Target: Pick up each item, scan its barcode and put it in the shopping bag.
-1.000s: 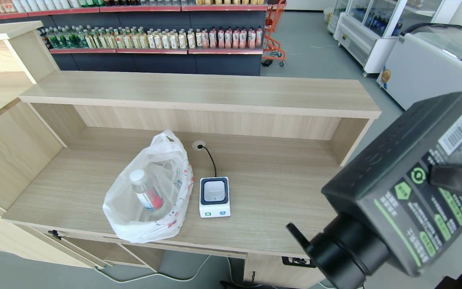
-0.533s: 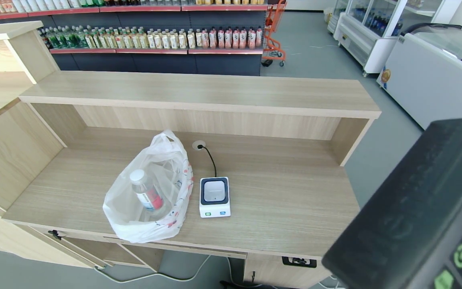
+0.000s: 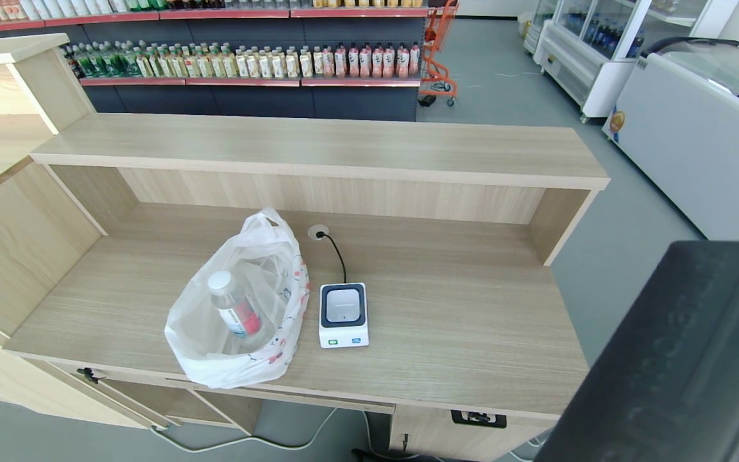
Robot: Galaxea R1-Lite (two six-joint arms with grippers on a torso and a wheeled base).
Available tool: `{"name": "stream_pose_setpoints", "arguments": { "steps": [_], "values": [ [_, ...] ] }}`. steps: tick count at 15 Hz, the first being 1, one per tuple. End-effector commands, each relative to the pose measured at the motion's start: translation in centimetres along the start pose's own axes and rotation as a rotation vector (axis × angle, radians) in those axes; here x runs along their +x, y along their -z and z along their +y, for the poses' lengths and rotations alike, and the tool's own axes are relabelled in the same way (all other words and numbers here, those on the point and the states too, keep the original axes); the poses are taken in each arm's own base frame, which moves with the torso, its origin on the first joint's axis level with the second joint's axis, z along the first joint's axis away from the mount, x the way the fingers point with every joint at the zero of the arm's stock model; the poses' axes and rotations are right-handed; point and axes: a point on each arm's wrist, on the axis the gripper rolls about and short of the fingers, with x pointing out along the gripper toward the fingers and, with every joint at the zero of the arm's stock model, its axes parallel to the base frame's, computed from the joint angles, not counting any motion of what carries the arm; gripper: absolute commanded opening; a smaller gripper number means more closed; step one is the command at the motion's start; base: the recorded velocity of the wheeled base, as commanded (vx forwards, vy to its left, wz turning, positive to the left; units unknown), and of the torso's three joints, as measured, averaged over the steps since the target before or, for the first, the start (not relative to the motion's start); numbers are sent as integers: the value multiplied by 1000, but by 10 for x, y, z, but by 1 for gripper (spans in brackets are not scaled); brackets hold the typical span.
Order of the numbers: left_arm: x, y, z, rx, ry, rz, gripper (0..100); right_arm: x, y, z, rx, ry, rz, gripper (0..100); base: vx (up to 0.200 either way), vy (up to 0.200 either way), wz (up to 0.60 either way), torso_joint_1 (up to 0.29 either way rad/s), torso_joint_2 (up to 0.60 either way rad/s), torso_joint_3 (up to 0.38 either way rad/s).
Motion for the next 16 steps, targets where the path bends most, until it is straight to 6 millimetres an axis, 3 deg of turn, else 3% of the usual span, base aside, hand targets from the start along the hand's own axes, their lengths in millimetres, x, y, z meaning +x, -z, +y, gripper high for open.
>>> {"name": "stream_pose_setpoints", "arguments": {
  "steps": [1,16],
  "values": [
    [0,0,0,0,0,1,100,8,-6,2,34,26,-28,0,0,0,0,0,0,0],
    [0,0,0,0,0,1,100,7,-11,-3,82,22,-59,0,0,0,0,0,0,0]
  ]
}}
